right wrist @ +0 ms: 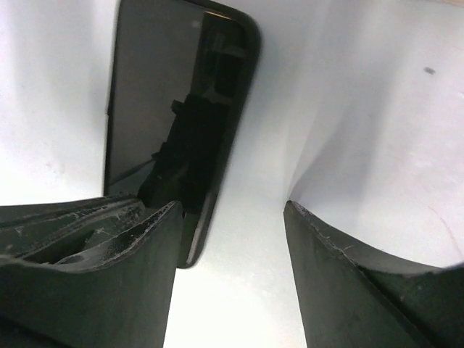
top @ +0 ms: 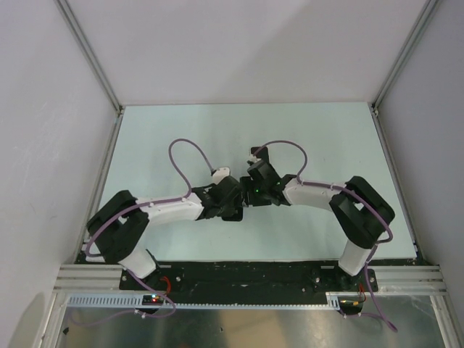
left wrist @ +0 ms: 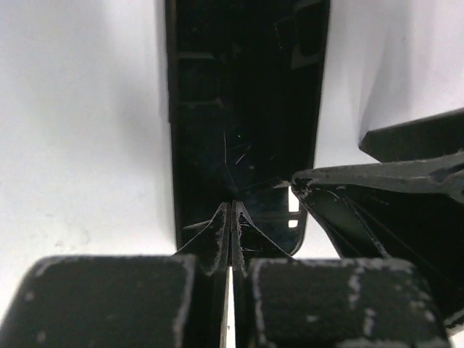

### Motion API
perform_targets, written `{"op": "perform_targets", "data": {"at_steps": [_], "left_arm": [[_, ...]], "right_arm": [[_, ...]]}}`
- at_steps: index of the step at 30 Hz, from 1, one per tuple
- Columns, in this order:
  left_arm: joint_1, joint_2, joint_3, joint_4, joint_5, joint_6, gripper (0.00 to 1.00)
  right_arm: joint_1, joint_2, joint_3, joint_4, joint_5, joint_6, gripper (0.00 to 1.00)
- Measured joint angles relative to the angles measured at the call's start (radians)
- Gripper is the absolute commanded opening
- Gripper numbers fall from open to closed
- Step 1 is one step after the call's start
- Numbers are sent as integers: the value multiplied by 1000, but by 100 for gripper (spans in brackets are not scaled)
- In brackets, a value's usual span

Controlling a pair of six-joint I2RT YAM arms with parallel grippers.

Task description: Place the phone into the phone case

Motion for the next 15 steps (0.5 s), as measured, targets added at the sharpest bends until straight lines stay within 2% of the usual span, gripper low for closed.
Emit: {"op": "perform_targets", "data": {"at_steps": [10, 15], "left_arm": [[-34, 56, 57, 64, -3, -1, 0], [1, 17, 54, 15, 43, 3, 8]], "right_arm": [[-123, -231, -125, -24, 48, 42, 67], [-140, -298, -137, -1, 58, 61, 68]]}}
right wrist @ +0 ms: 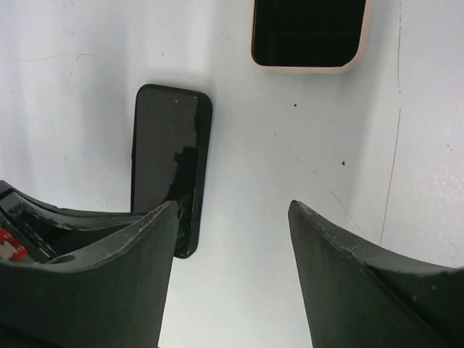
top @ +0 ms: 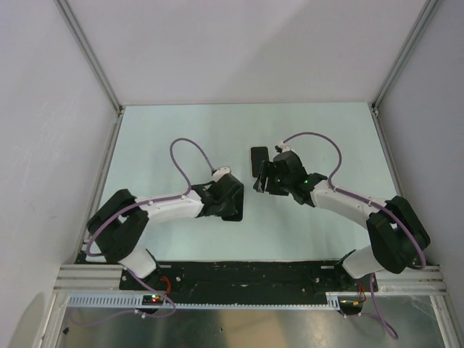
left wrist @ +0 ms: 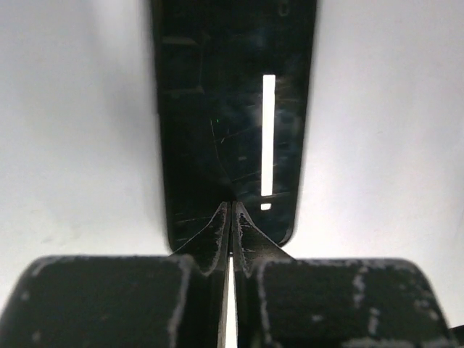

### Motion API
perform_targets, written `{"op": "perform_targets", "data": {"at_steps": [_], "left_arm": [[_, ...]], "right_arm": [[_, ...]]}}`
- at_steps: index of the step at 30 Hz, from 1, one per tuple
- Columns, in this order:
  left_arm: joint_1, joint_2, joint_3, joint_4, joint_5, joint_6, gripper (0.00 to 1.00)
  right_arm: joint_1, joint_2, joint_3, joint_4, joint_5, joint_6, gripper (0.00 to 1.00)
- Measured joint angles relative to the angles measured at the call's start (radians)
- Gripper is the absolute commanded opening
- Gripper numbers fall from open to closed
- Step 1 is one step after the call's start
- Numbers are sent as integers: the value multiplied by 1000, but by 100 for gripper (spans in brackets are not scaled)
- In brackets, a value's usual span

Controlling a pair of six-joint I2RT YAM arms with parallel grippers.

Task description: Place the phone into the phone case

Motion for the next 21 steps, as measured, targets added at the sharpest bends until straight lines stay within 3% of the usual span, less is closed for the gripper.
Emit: {"op": "perform_targets", "data": {"at_steps": [5, 12, 21], "left_arm": [[106, -93, -8, -130, 29, 43, 25], [244, -280, 2, -186, 32, 115, 54], [275, -295, -1, -192, 84, 127, 53]], "right_arm": [[13, 5, 0, 12, 6, 24, 76], [137, 127, 91, -23, 93, 54, 90], [219, 358, 333, -91, 217, 70, 89]]}}
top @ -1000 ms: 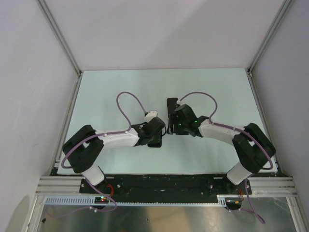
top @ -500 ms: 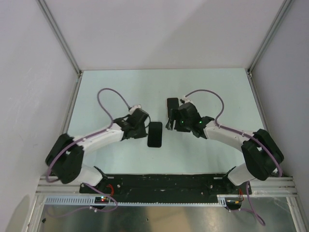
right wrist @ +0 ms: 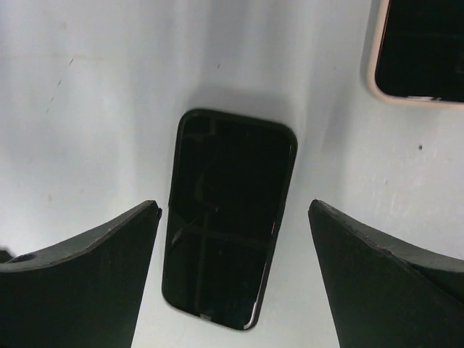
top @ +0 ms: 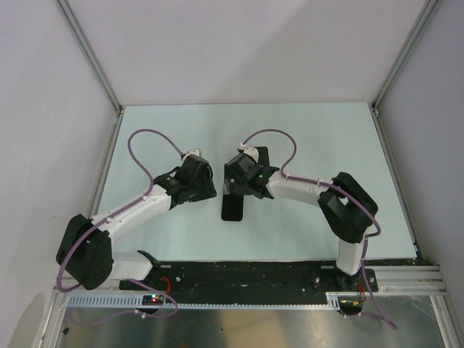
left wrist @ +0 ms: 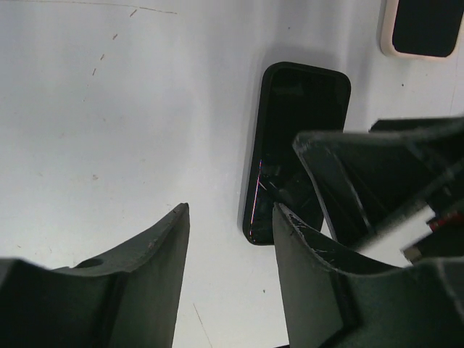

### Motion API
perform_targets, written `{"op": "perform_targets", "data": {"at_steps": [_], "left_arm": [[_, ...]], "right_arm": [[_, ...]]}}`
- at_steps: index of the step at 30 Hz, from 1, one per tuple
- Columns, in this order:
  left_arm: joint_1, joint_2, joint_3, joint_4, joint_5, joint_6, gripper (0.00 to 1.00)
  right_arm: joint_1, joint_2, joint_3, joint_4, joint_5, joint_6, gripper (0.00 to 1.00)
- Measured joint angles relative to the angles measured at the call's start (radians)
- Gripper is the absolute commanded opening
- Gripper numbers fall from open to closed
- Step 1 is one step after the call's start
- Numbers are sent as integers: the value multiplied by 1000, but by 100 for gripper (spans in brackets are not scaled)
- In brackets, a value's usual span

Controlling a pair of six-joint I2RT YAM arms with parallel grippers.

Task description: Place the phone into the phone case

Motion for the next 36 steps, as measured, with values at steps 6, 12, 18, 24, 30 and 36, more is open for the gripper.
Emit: {"op": "perform_targets", "data": {"at_steps": [6, 12, 18, 24, 30, 36], "left_arm": [[12, 12, -8, 21, 16, -13, 50], [49, 71, -8, 70, 37, -34, 47], [72, 101, -8, 102, 61, -35, 45], [76, 126, -8, 116, 77, -35, 44], [80, 128, -8, 124, 80, -36, 44], [88, 128, -8, 129, 87, -35, 44]], "right_arm": [[-14, 138, 153, -69, 45, -13, 87], [-22, 207, 223, -113, 62, -38, 83], [-22, 225, 233, -136, 66, -50, 83], [-22, 243, 253, -132, 45, -66, 83], [-21, 251, 266, -142, 43, -72, 78], [-23, 247, 247, -125, 46, -72, 77]]}}
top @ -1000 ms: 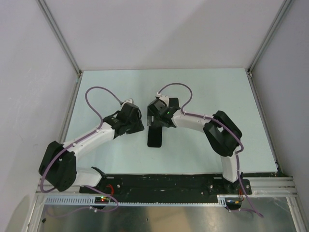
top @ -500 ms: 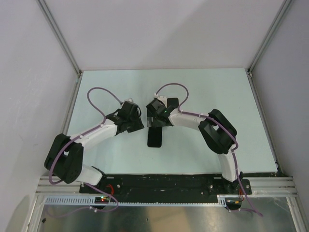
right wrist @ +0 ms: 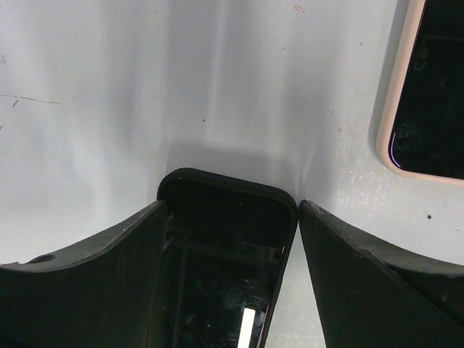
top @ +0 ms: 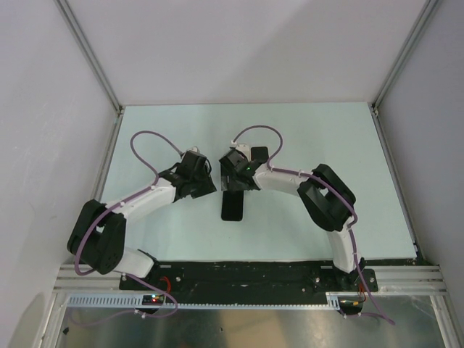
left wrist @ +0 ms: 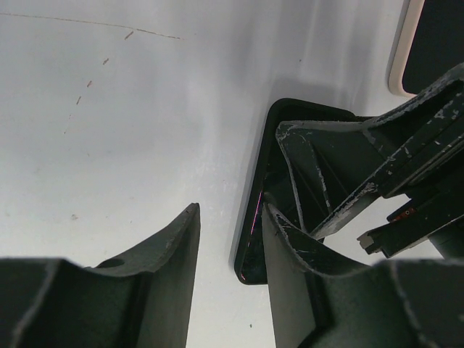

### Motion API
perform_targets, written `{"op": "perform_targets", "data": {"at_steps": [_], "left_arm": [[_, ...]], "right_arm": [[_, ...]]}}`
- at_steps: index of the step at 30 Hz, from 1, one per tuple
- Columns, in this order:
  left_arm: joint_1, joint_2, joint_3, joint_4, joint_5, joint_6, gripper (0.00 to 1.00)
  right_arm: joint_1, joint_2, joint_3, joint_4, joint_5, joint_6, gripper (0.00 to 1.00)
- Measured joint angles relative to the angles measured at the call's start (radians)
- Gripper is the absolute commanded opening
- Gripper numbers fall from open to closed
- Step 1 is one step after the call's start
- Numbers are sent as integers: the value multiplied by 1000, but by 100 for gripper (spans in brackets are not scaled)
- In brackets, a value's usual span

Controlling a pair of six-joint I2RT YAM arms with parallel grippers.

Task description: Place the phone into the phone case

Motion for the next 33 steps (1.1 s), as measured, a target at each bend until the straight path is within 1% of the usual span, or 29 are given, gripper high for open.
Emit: {"op": "perform_targets", "data": {"at_steps": [4, 8, 14, 22, 25, 28, 33], "left_arm": [[1, 0, 0, 1, 8, 0, 44], [1, 0, 0, 1, 8, 0, 43], [1, 0, 0, 2, 8, 0, 43], [2, -29, -4, 4, 17, -5, 45], [3, -87, -18, 2, 32, -9, 47], [4, -179, -37, -1, 44, -17, 49], [13, -299, -46, -13, 59, -17, 51]], "right_arm": [[-13, -24, -46, 42, -14, -2, 75], [-36, -37, -66, 55, -28, -11, 75], [-31, -37, -67, 56, -26, -26, 75], [-31, -60, -83, 39, -34, -23, 87], [-26, -93, -111, -6, -45, -4, 91], [-8, -117, -123, -48, -37, 38, 98], [60, -132, -124, -69, 2, 132, 99]]}}
